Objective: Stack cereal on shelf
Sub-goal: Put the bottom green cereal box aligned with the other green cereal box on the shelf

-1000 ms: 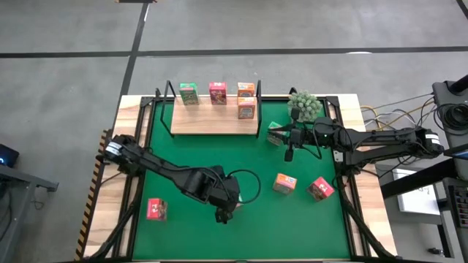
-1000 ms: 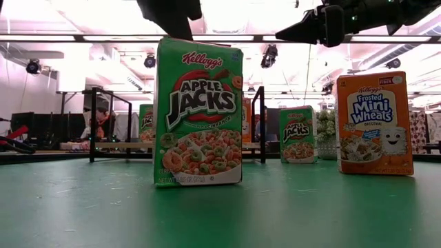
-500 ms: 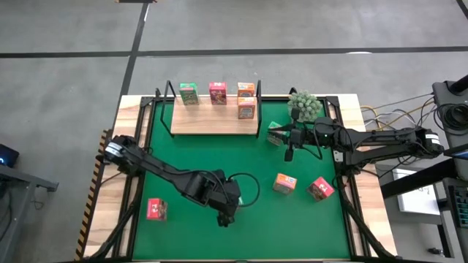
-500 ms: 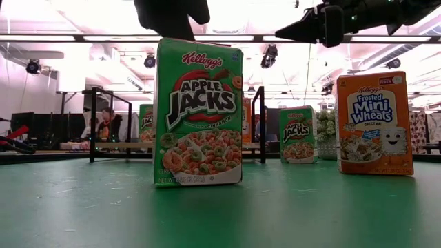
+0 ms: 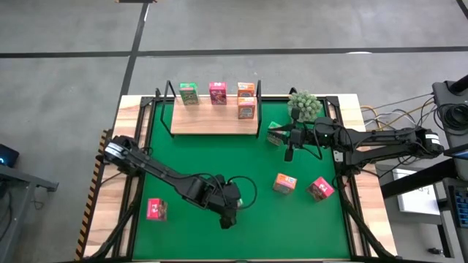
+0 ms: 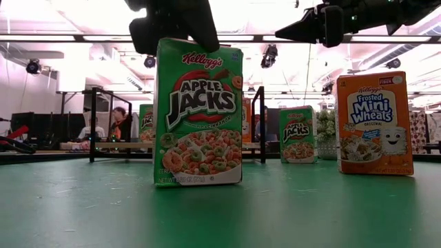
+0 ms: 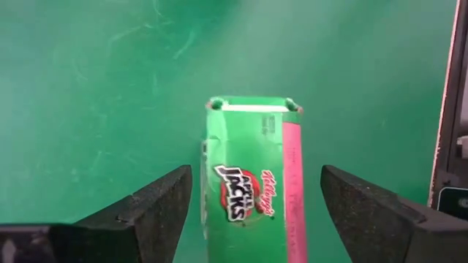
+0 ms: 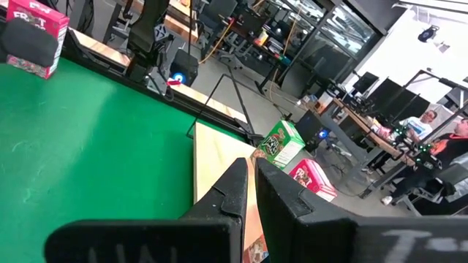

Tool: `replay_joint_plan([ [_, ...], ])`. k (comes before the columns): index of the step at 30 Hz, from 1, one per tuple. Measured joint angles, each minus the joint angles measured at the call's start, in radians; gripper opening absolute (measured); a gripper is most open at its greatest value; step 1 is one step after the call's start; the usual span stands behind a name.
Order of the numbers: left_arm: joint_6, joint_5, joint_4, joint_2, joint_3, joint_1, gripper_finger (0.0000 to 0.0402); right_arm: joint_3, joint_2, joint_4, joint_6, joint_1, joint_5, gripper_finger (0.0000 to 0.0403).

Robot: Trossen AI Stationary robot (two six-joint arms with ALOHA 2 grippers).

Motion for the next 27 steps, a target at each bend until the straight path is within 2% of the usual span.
replay_joint_plan([
  [5, -0.015, 0.007, 0.044, 0.0, -0.03, -0.004, 0.0268, 0.0, 0.0, 0.0, 0.009, 0.0, 0.0, 0.0018],
  [20, 0.007, 0.011, 0.051, 0.0, -0.031, -0.003, 0.0152, 0.0, 0.0, -0.005, 0.012, 0.0, 0.0, 0.0018],
  [27, 0.011, 0.011, 0.048, -0.011, -0.031, -0.003, 0.0131, 0.0, 0.0, -0.006, 0.012, 0.0, 0.0, 0.0018],
])
